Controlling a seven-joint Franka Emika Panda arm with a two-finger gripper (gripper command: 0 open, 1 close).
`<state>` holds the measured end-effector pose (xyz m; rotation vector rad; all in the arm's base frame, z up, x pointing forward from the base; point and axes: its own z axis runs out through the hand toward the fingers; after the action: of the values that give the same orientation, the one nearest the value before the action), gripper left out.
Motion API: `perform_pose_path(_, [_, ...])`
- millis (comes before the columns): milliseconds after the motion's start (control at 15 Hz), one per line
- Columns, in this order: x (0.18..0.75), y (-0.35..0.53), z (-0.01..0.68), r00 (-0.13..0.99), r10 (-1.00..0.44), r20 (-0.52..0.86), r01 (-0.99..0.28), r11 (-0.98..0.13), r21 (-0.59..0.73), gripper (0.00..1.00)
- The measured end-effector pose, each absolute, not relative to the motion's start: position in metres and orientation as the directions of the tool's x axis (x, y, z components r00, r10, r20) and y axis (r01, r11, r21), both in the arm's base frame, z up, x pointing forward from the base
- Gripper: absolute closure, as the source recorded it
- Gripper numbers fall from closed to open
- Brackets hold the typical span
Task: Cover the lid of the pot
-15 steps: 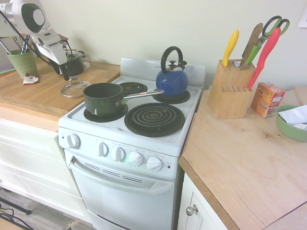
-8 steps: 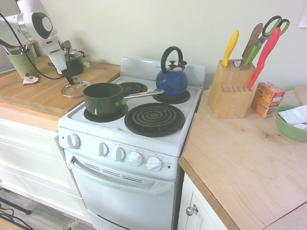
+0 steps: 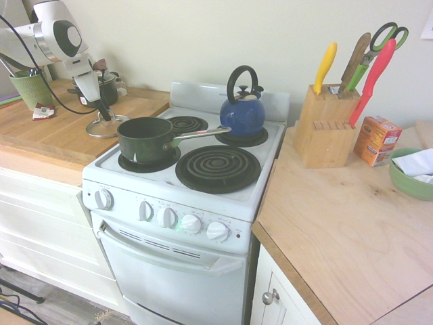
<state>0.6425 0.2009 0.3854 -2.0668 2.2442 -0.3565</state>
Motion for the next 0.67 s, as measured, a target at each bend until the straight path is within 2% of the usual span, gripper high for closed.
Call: perform_pose_path(667, [0.6438,0.2023,0.3820,-0.096,-0.989,0.115,-0.977,0.071,-0.203,1.00])
